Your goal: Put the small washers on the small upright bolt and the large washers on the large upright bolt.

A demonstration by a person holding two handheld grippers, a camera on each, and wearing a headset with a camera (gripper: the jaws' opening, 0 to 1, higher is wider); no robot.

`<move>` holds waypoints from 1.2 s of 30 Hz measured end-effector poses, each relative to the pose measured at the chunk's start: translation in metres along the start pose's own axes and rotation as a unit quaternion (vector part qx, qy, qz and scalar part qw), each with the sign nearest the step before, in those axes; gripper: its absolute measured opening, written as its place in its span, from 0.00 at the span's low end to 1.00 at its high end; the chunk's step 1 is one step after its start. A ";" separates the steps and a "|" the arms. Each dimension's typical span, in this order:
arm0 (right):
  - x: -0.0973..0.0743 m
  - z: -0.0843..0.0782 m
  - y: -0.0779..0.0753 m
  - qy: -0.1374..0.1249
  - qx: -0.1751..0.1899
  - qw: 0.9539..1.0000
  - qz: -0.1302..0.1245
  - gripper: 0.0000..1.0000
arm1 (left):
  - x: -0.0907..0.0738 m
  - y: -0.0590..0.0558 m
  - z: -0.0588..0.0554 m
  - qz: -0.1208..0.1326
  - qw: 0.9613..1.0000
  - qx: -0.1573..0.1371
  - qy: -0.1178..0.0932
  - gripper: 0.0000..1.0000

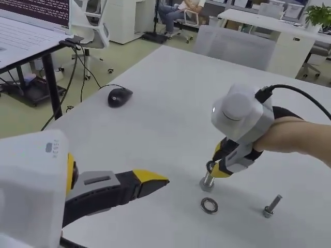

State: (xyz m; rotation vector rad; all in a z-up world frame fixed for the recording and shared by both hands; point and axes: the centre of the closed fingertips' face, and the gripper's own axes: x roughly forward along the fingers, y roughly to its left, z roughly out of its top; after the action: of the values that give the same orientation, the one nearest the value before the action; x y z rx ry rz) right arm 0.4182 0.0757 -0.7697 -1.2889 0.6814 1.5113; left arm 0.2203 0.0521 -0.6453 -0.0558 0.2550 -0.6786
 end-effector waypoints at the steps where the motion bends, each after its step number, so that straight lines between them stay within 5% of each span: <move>1: 0.001 0.000 0.000 0.001 -0.002 1.000 0.001 0.22 | 0.000 0.001 0.000 0.000 1.000 -0.001 -0.001 0.67; 17: 0.038 -0.006 0.000 0.025 -0.011 1.000 0.016 0.22 | 0.002 0.004 -0.003 -0.001 1.000 -0.006 0.000 0.67; 36: 0.038 -0.006 0.002 0.014 -0.015 1.000 0.015 0.19 | 0.002 0.006 -0.005 0.001 1.000 -0.012 0.001 0.67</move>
State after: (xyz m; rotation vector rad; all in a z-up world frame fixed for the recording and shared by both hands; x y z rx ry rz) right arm 0.4208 0.0814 -0.8079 -1.3305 0.7022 1.5350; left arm 0.2239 0.0557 -0.6515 -0.0772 0.2652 -0.6733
